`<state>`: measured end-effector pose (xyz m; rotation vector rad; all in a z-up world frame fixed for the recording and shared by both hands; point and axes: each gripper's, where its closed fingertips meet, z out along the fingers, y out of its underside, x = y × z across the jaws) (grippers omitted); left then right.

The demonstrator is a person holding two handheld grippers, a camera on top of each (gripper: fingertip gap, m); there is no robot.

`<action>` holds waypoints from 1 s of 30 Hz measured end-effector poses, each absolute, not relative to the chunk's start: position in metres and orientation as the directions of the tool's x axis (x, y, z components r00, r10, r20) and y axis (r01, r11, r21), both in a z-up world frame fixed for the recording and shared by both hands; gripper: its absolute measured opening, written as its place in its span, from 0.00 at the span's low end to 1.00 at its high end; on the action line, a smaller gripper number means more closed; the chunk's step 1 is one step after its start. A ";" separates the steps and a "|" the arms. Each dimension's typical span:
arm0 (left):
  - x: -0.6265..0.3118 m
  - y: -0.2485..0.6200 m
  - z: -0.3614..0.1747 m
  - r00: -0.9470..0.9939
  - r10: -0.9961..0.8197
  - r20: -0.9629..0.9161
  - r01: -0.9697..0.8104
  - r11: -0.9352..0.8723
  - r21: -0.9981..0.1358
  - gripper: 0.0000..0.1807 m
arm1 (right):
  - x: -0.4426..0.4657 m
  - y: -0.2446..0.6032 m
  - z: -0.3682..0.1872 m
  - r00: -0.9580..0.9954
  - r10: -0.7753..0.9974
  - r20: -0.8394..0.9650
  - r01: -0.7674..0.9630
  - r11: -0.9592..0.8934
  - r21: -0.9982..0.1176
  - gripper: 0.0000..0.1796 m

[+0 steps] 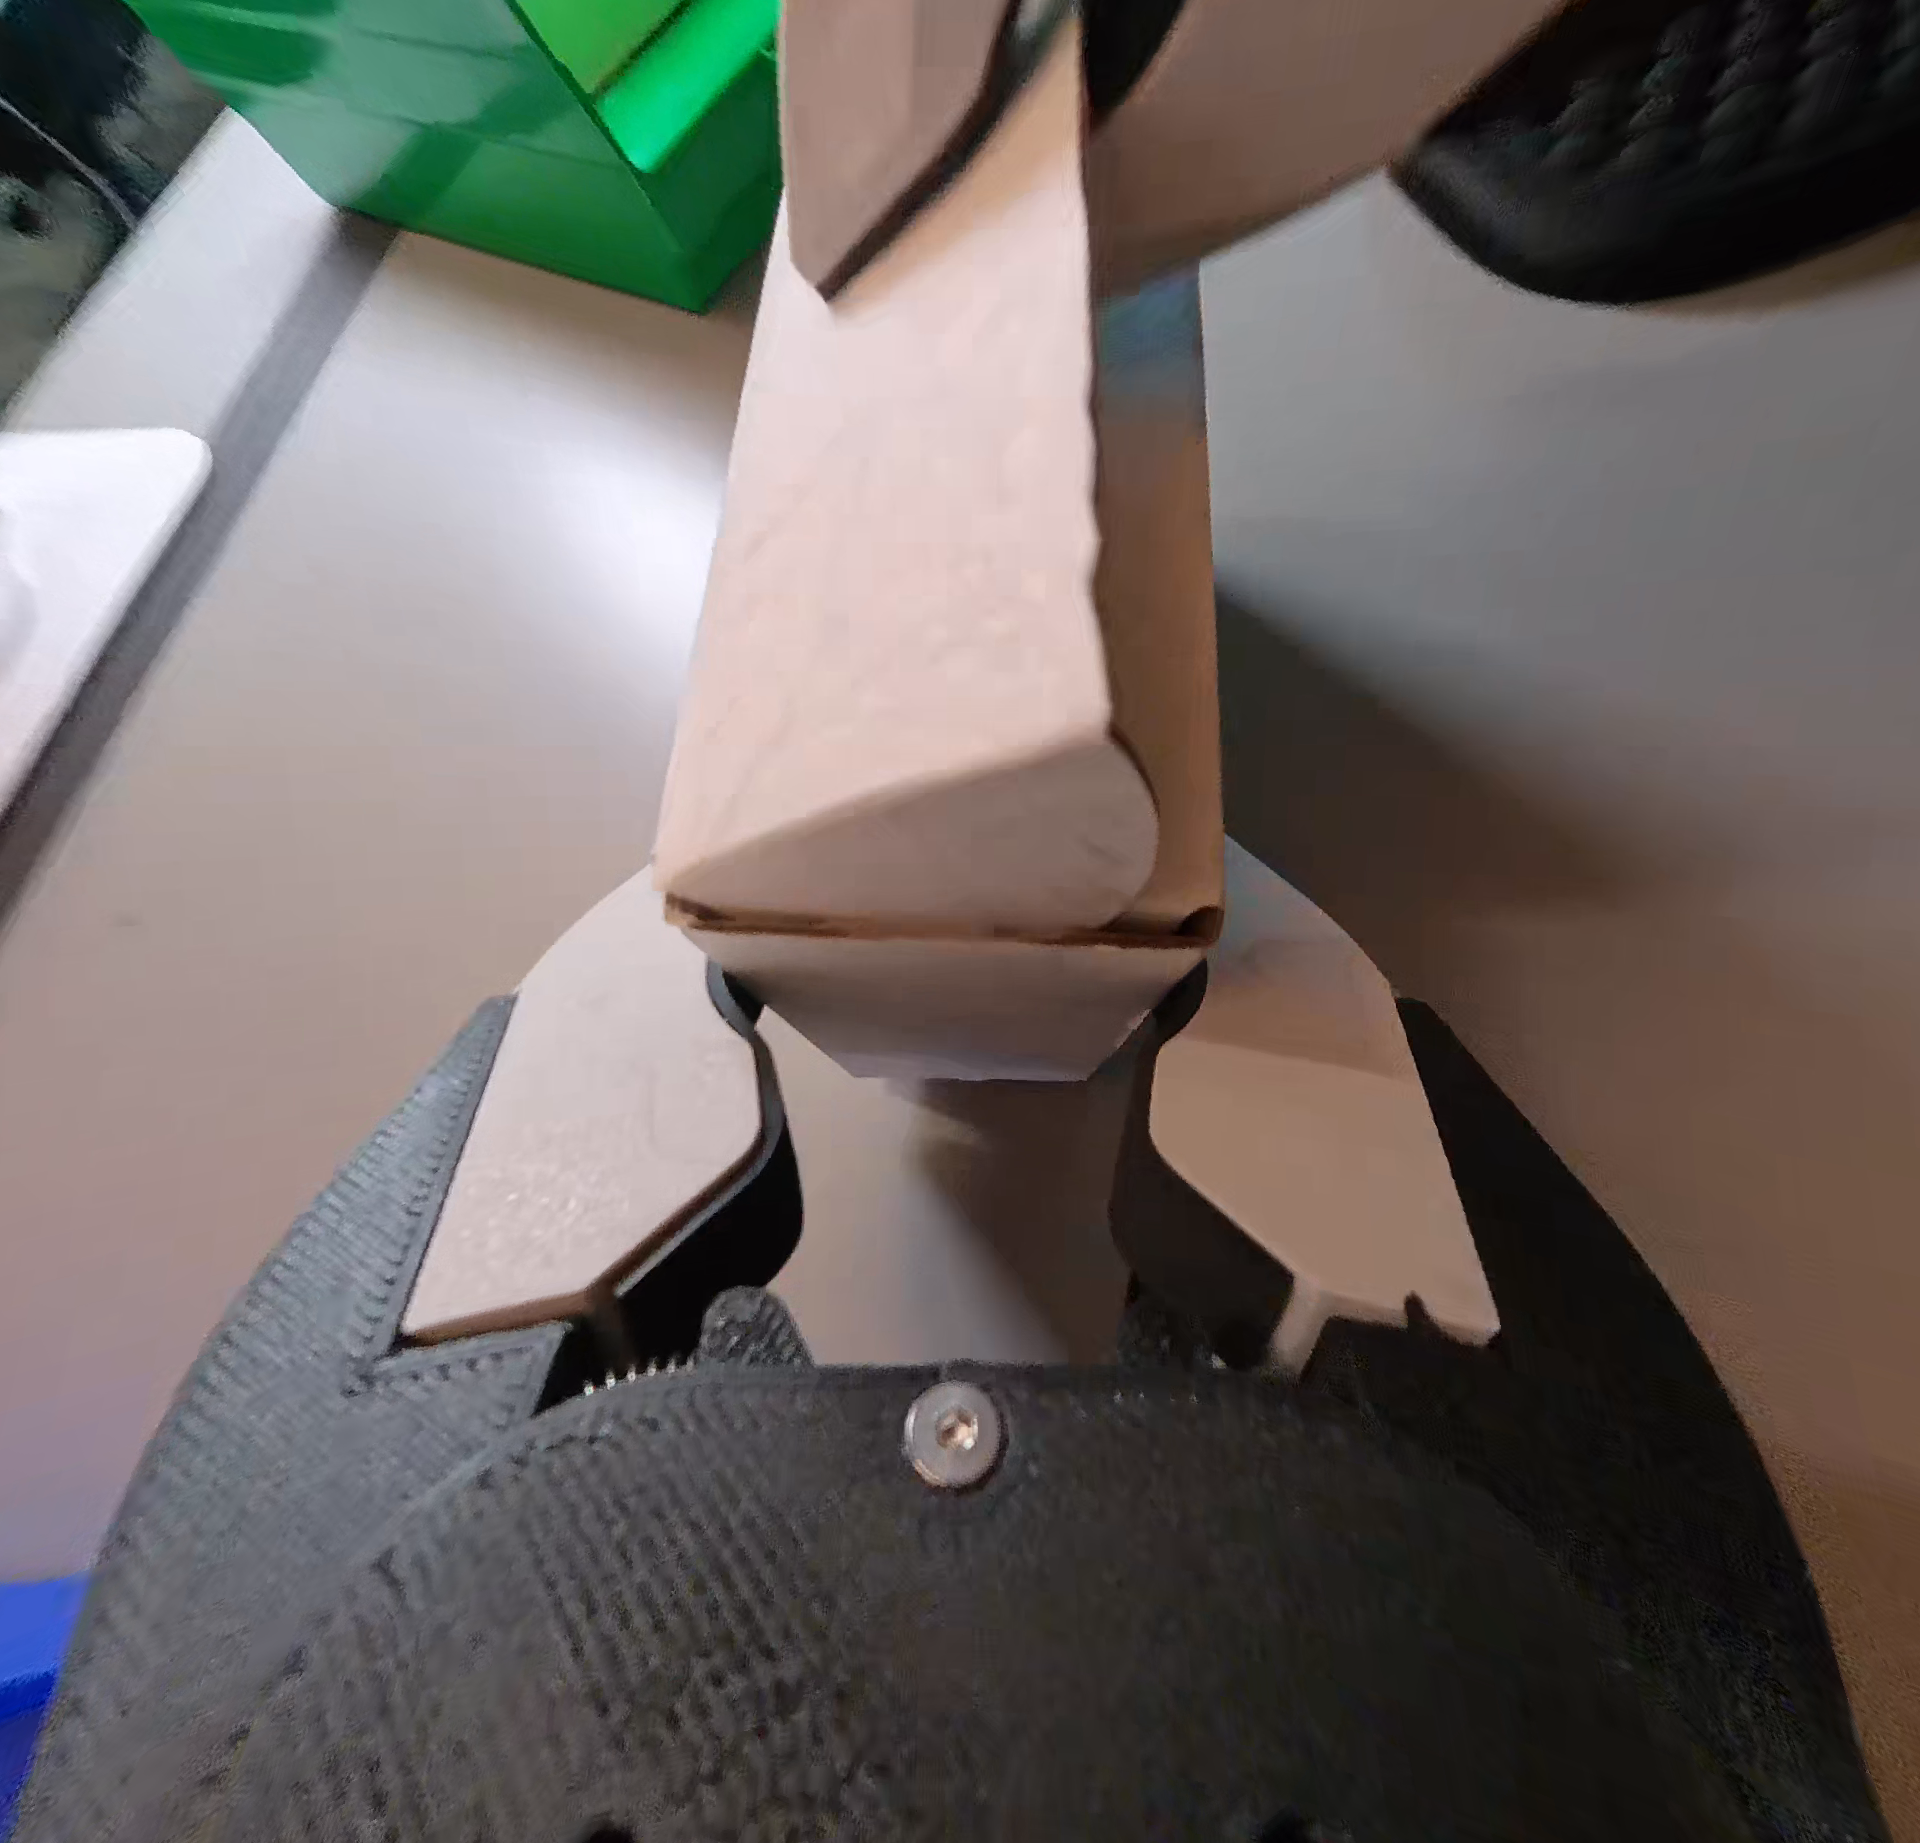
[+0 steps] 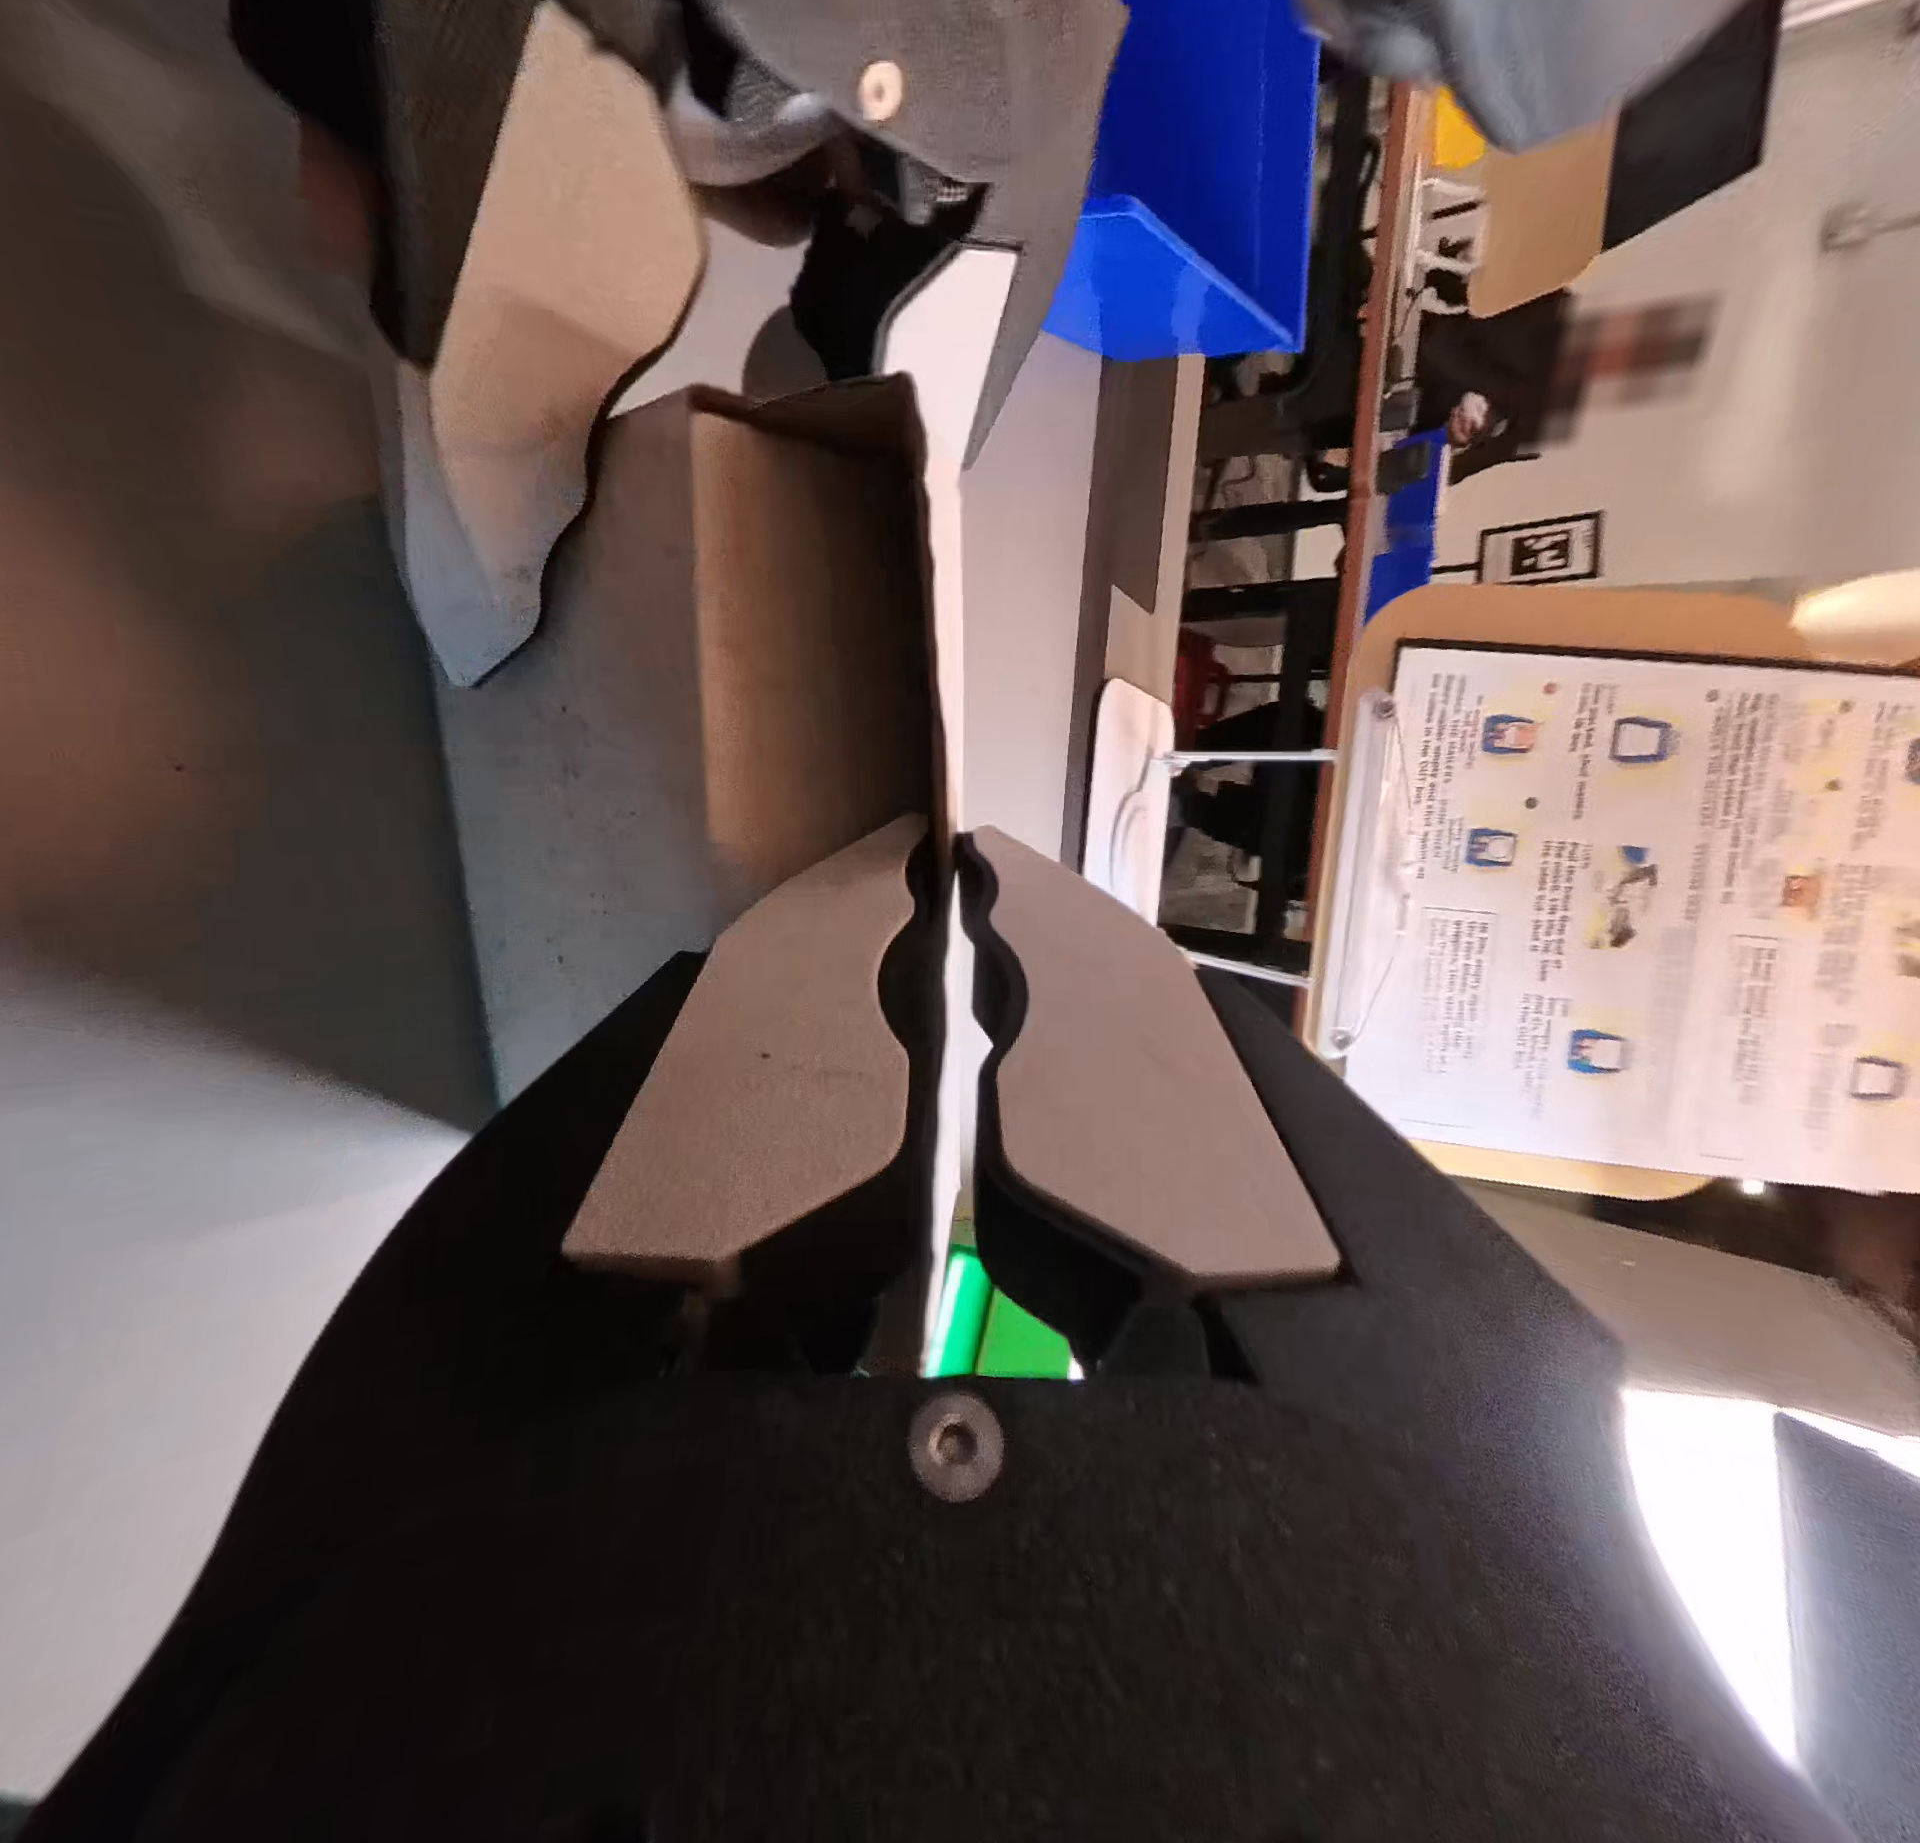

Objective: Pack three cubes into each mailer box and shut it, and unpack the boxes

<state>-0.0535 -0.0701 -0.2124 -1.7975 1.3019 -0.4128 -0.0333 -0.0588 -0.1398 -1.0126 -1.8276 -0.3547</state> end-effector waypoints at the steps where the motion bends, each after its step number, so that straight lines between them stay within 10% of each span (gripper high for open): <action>1: -0.055 -0.066 -0.211 0.399 -0.877 -0.268 -0.626 -0.047 -0.779 0.41 | -0.033 -0.059 -0.136 -0.171 0.519 0.838 0.772 0.599 -0.213 0.01; 9: -0.071 -0.036 -0.194 0.471 -0.694 -0.544 -0.660 0.132 -0.740 0.42 | -0.034 -0.051 -0.111 -0.137 0.712 0.689 0.800 0.490 -0.348 0.01; 18: -0.082 -0.062 -0.182 0.493 -0.867 0.077 -0.267 -0.234 -0.935 0.52 | -0.024 -0.050 -0.121 -0.025 0.619 0.785 0.803 0.480 -0.353 0.01; 30: -0.070 -0.067 -0.243 0.481 -0.854 -0.199 -0.615 -0.167 -0.771 0.42 | -0.026 -0.094 -0.133 -0.104 0.859 0.500 0.779 0.384 -0.497 0.01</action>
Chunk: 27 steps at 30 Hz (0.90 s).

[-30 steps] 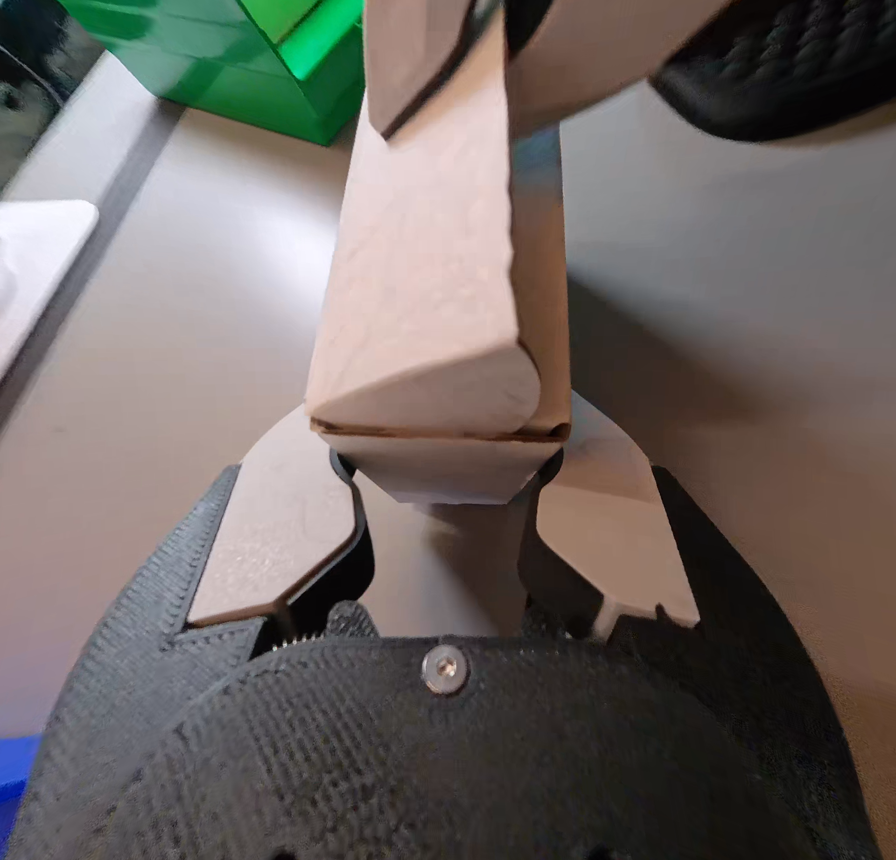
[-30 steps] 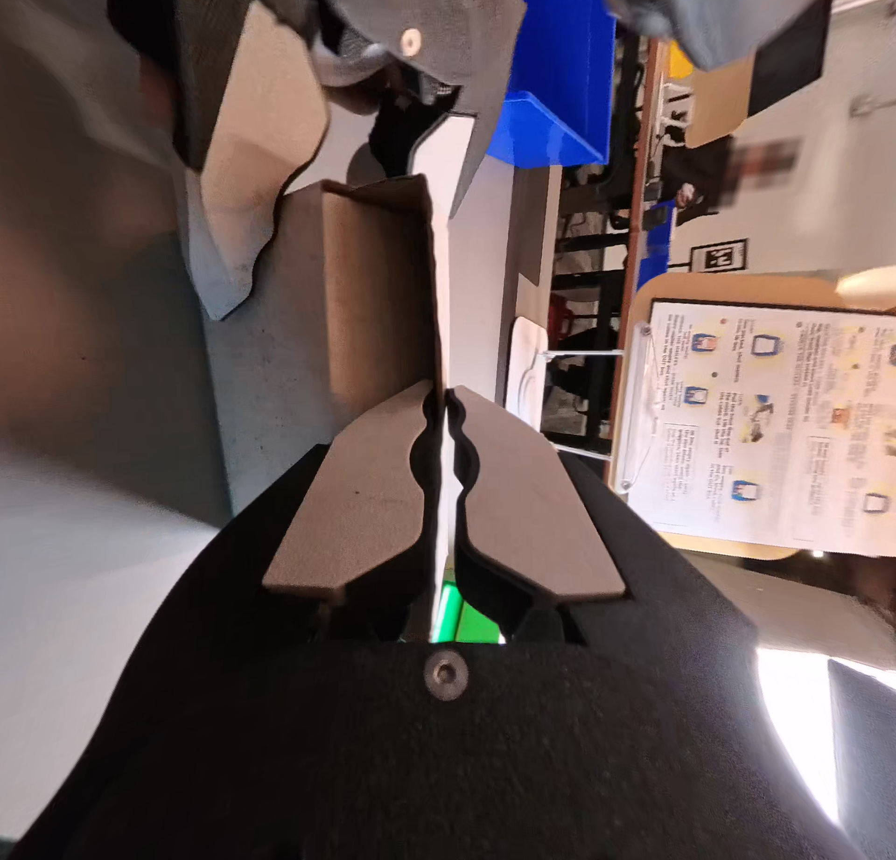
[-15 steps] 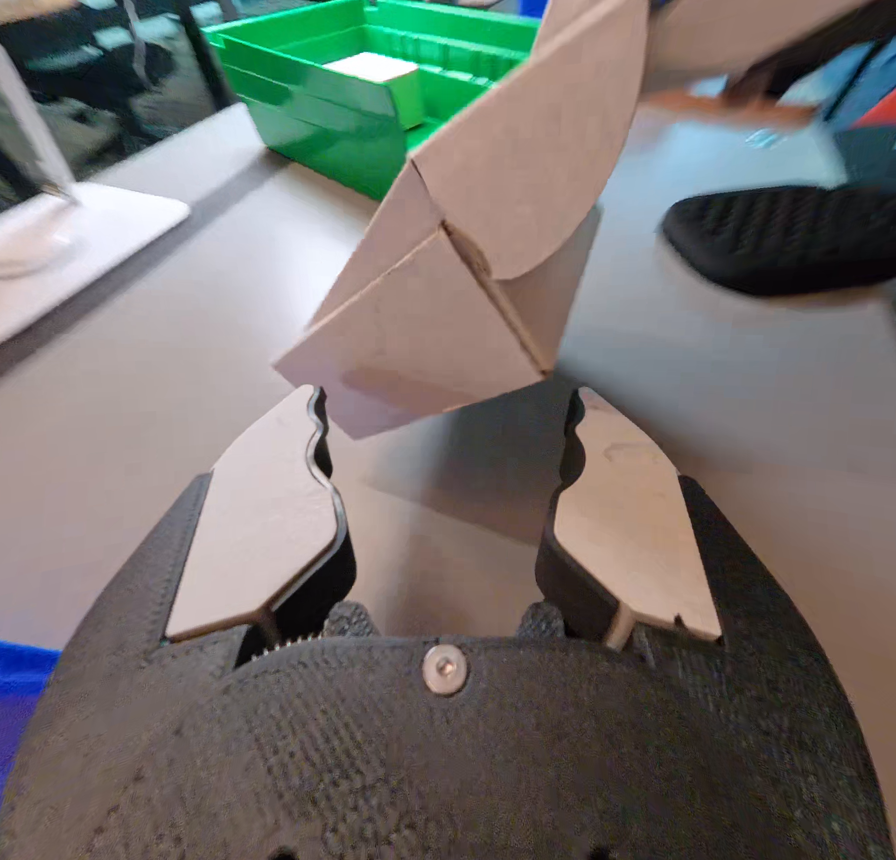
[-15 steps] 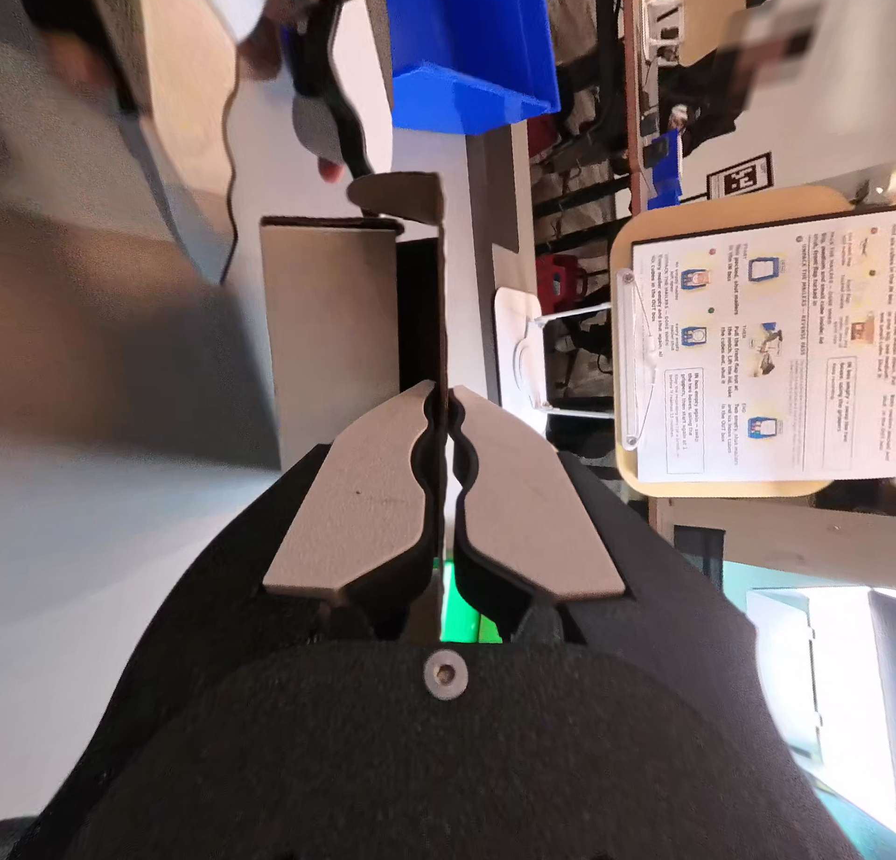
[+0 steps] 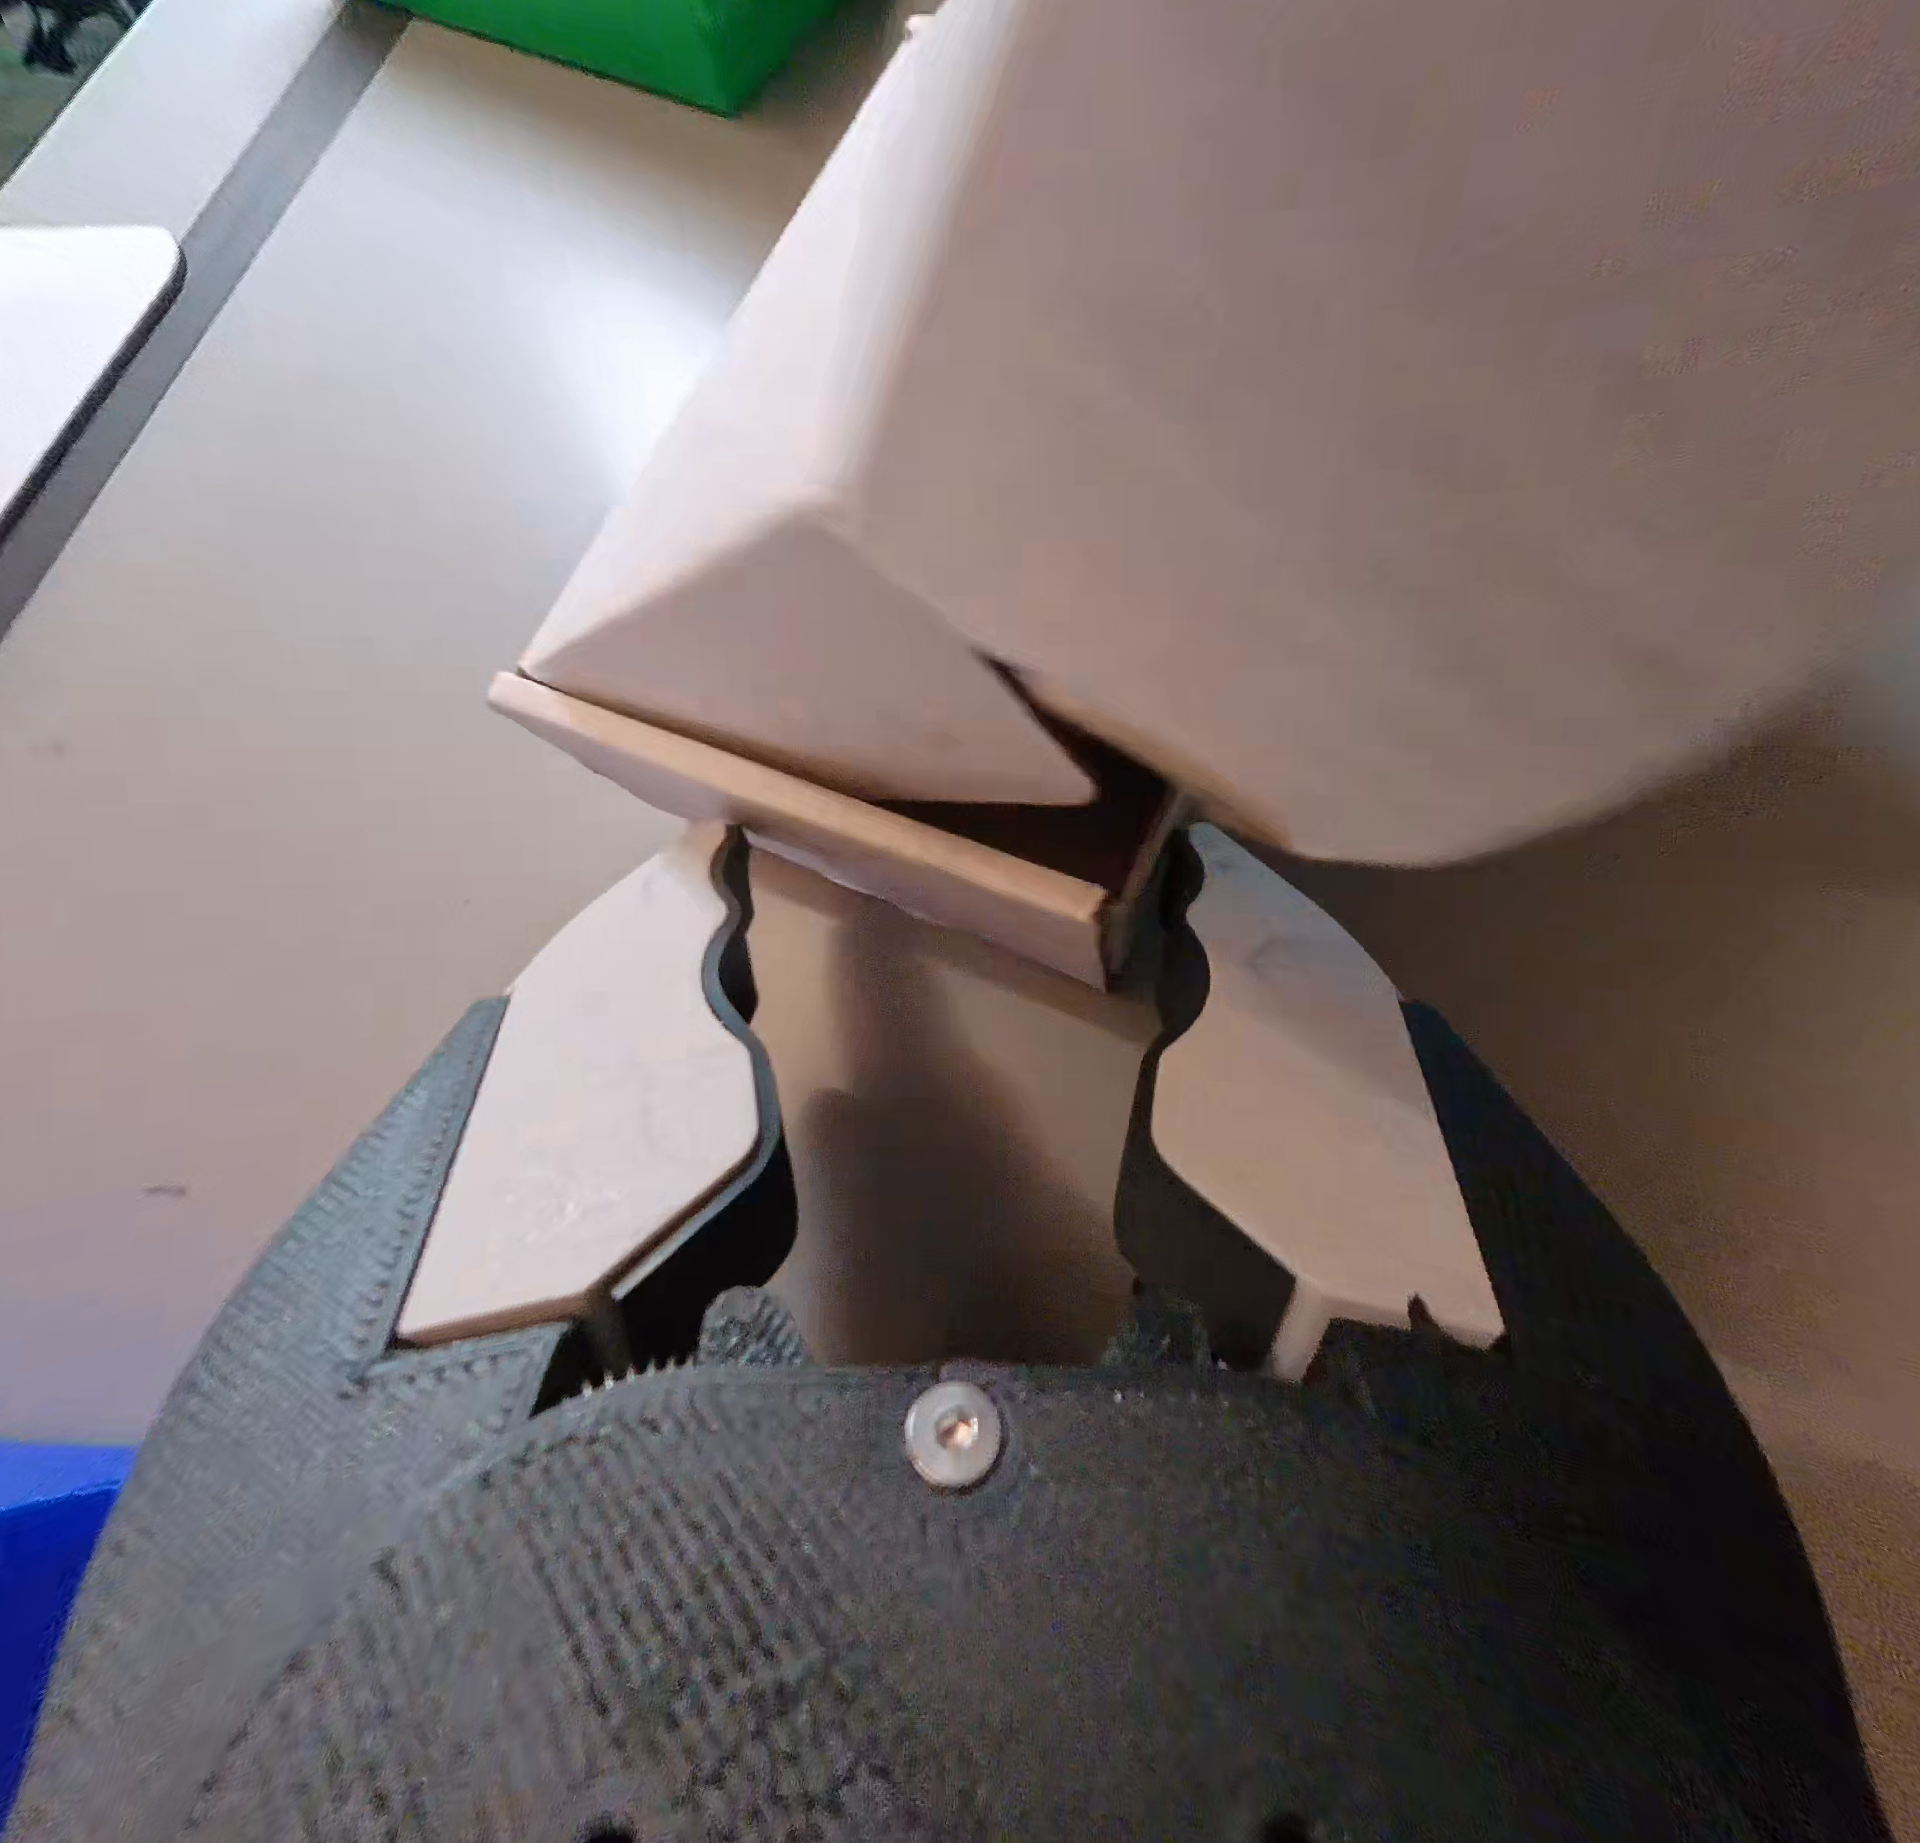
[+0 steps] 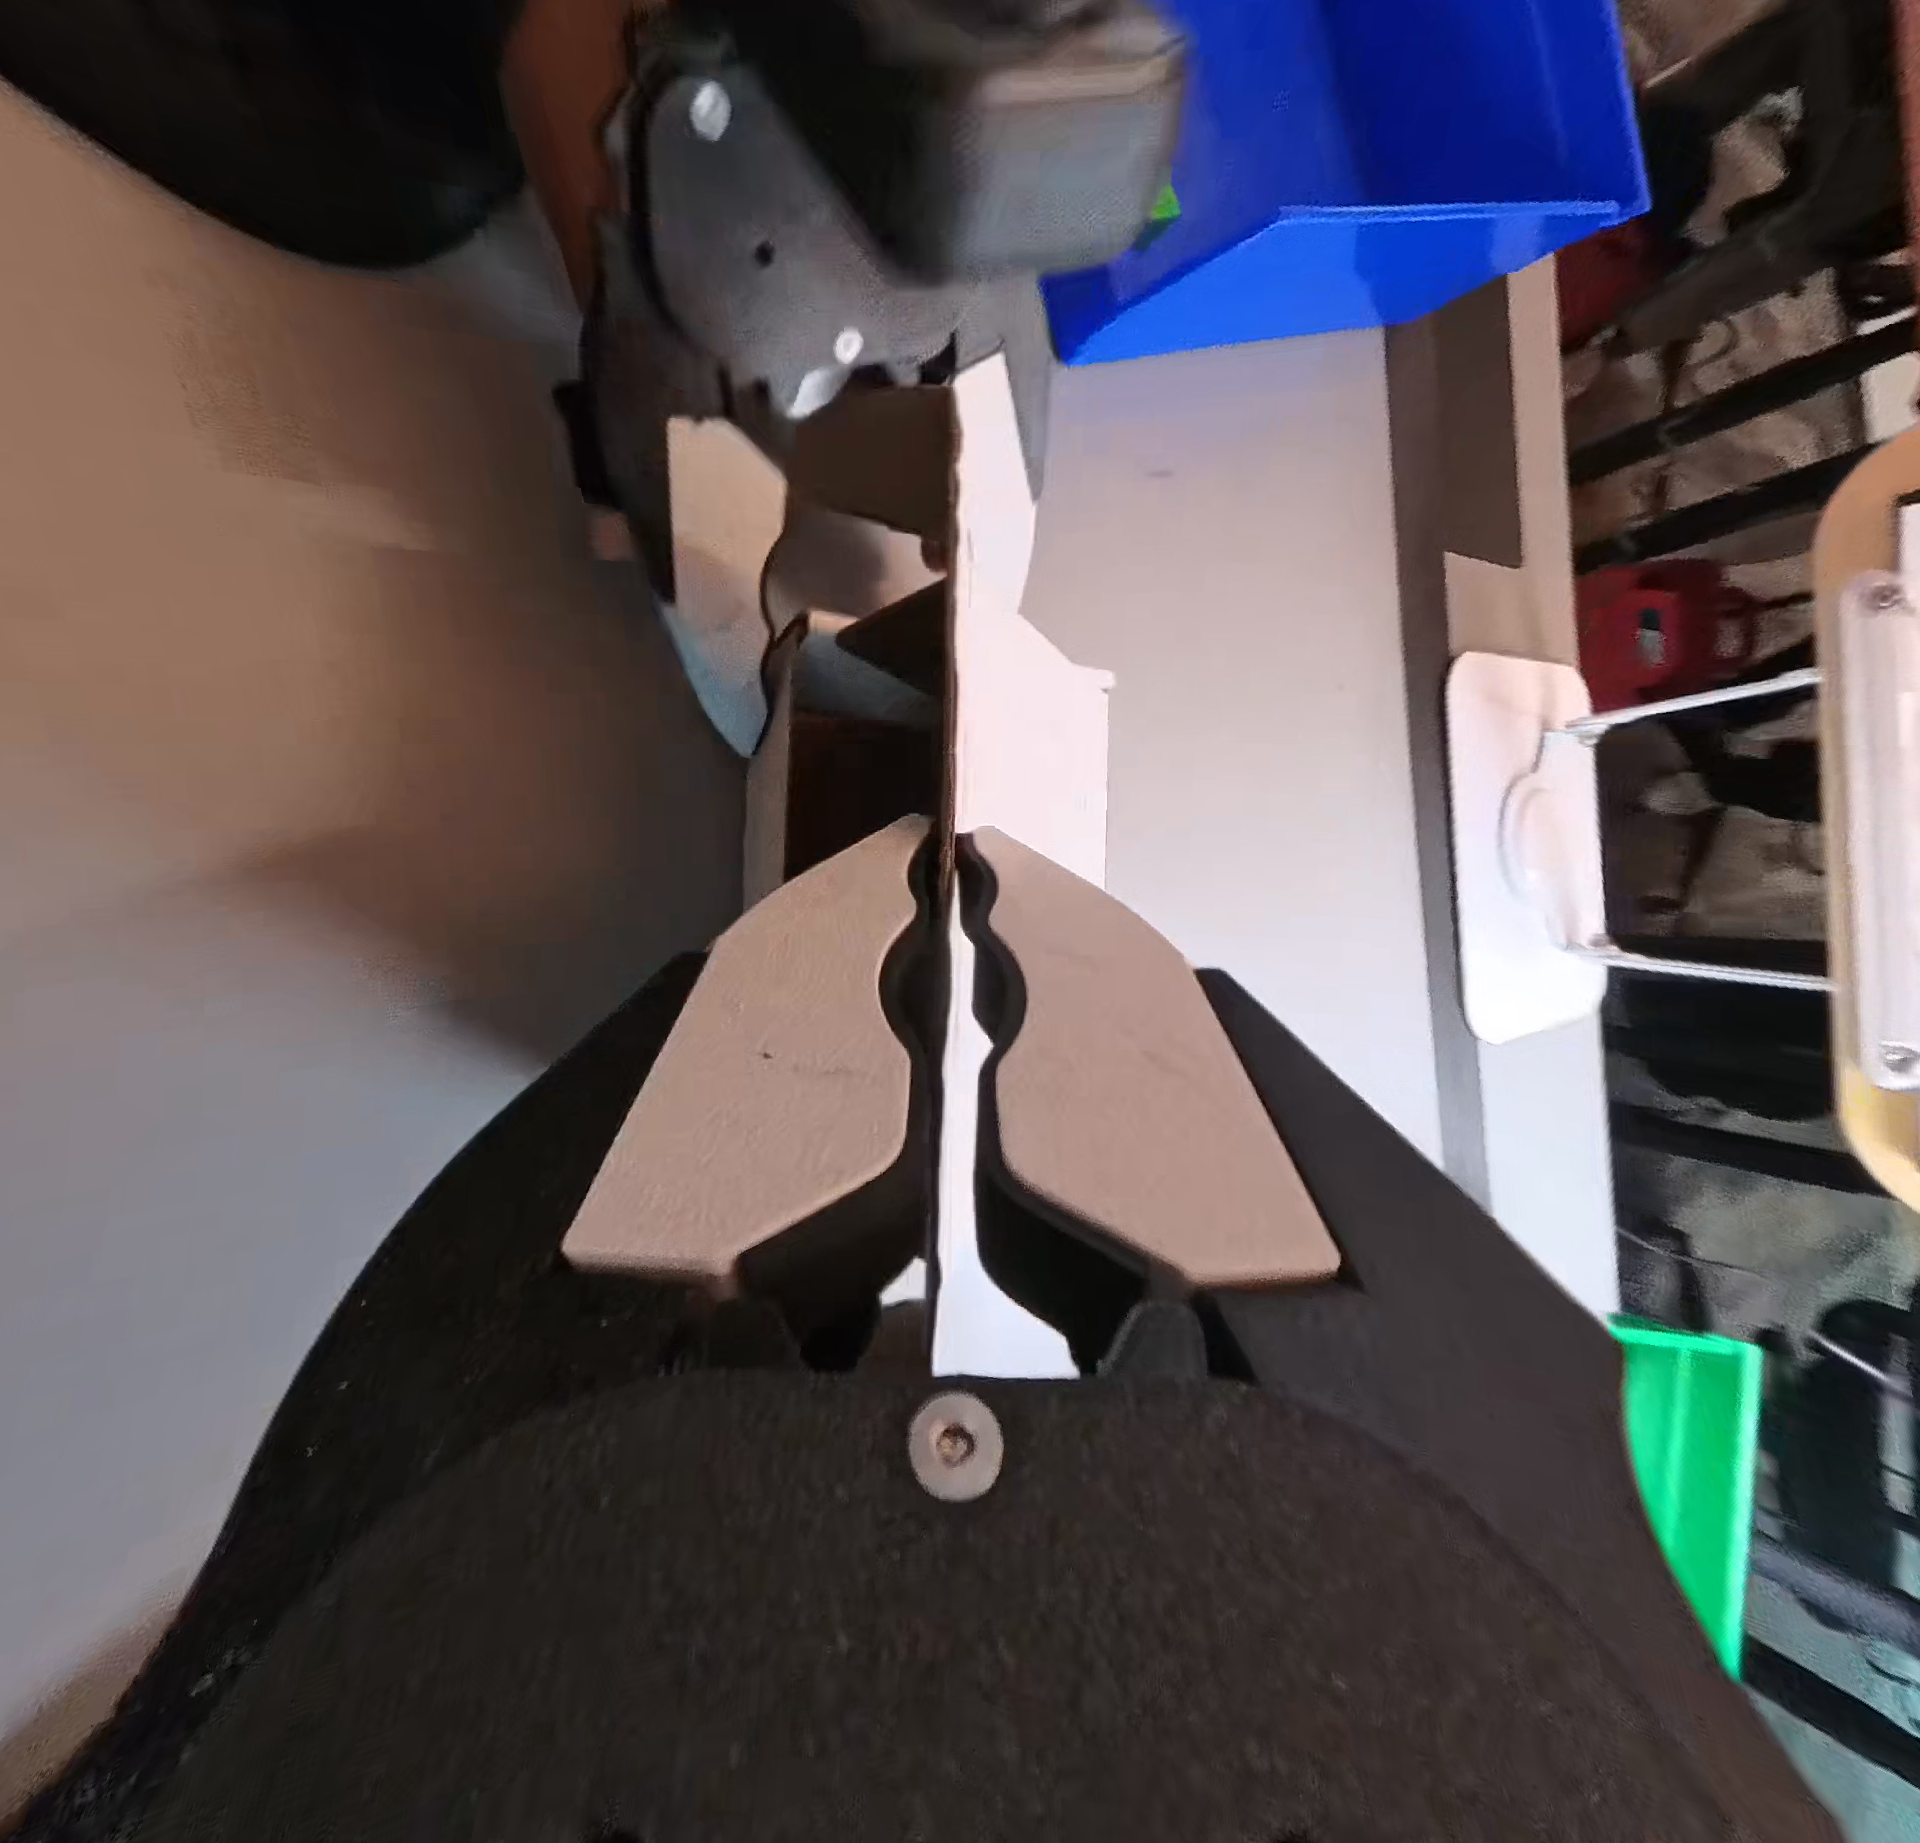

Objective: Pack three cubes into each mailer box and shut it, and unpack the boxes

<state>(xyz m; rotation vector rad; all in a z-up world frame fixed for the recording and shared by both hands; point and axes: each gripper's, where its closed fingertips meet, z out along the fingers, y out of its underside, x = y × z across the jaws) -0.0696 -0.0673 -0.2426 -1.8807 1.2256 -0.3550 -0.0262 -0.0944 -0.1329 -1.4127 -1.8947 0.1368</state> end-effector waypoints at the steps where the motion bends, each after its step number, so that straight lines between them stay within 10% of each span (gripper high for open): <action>1: -0.068 -0.068 -0.244 0.469 -0.852 -0.232 -0.635 -0.143 -0.759 0.41 | -0.025 -0.092 -0.130 -0.106 0.877 0.469 0.781 0.365 -0.507 0.01; 20: -0.074 -0.068 -0.182 0.492 -0.776 -0.394 -0.513 0.107 -0.852 0.19 | -0.034 -0.018 -0.105 -0.112 0.987 0.114 0.809 0.157 -0.566 0.01; 27: -0.074 -0.072 -0.207 0.371 -0.756 -0.539 -0.697 0.157 -0.700 0.14 | -0.044 -0.034 -0.103 -0.155 0.983 0.101 0.812 0.185 -0.553 0.01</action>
